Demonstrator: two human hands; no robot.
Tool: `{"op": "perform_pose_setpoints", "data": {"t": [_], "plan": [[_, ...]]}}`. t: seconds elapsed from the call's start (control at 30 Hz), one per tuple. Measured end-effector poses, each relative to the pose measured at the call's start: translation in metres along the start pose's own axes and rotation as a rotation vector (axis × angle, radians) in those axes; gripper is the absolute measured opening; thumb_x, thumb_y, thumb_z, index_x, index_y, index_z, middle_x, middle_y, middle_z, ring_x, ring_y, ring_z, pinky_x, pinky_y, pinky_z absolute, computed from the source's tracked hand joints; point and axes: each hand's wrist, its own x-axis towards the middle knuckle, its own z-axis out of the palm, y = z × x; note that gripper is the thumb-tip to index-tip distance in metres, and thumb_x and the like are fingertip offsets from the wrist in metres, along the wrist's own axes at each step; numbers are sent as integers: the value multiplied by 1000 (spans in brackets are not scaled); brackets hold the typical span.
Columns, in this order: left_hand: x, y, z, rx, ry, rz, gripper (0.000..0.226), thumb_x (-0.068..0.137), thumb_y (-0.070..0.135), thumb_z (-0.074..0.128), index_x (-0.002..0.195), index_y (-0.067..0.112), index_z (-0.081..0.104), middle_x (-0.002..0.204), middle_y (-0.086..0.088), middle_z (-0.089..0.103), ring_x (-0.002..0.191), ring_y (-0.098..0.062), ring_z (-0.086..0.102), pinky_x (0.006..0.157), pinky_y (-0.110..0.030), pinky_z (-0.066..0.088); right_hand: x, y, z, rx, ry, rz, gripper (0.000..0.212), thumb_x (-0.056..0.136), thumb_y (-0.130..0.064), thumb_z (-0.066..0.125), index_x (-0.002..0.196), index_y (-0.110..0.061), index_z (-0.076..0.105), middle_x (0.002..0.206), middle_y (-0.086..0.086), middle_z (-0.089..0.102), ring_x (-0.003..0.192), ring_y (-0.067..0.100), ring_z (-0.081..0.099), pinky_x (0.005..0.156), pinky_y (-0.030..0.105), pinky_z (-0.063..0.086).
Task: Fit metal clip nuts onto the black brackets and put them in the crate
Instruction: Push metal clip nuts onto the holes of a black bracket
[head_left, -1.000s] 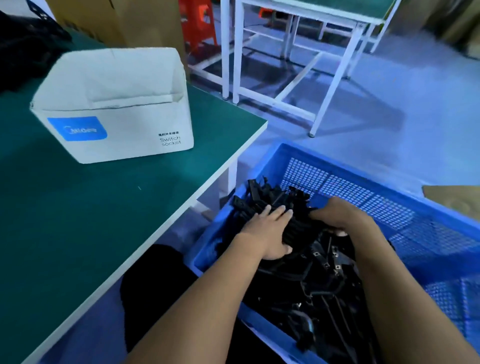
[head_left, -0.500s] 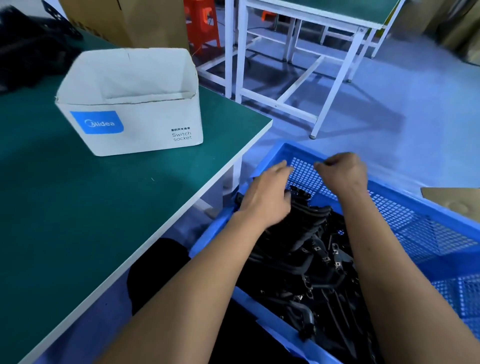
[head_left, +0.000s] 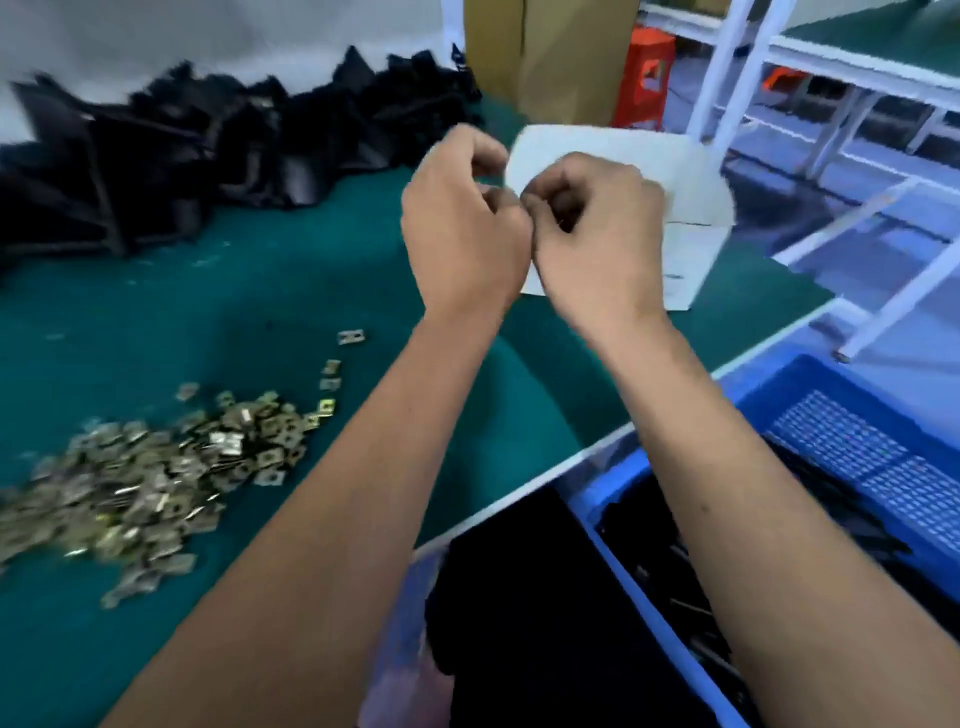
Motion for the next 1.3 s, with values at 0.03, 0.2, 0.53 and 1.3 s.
{"op": "perform_pose_setpoints", "data": {"t": [0.03,0.2,0.53,1.3], "plan": [[6,-16,-23,64,34,-46,32,72,1,51,95,15,68,96,6,71,85,-17,66,85,-34,51,-4,-13,24,25,-70,-17,14,84,-12,64,85,-18,77,75,-7,72,71,12,67,70,31,53],[23,-99,-130,325,142,-243,26,79,7,58,98,20,69,102,5,71,98,-19,65,87,-30,50,-28,-66,139,-89,-484,-118,14,85,-18,63,89,-16,76,90,11,76,88,34,70,70,31,48],[75,-204,-222,783,74,-450,46,85,17,63,128,6,52,136,-20,46,127,-39,41,110,-41,33,-23,-140,285,-354,-687,-382,49,92,0,53,139,-14,46,136,18,40,123,39,44,82,44,45],[111,-191,-236,-470,145,-698,28,103,30,59,96,5,68,82,-9,74,71,-23,68,69,-35,61,-23,-151,284,604,-377,235,19,84,-11,81,92,-22,67,91,0,73,76,11,70,71,30,60]]}}
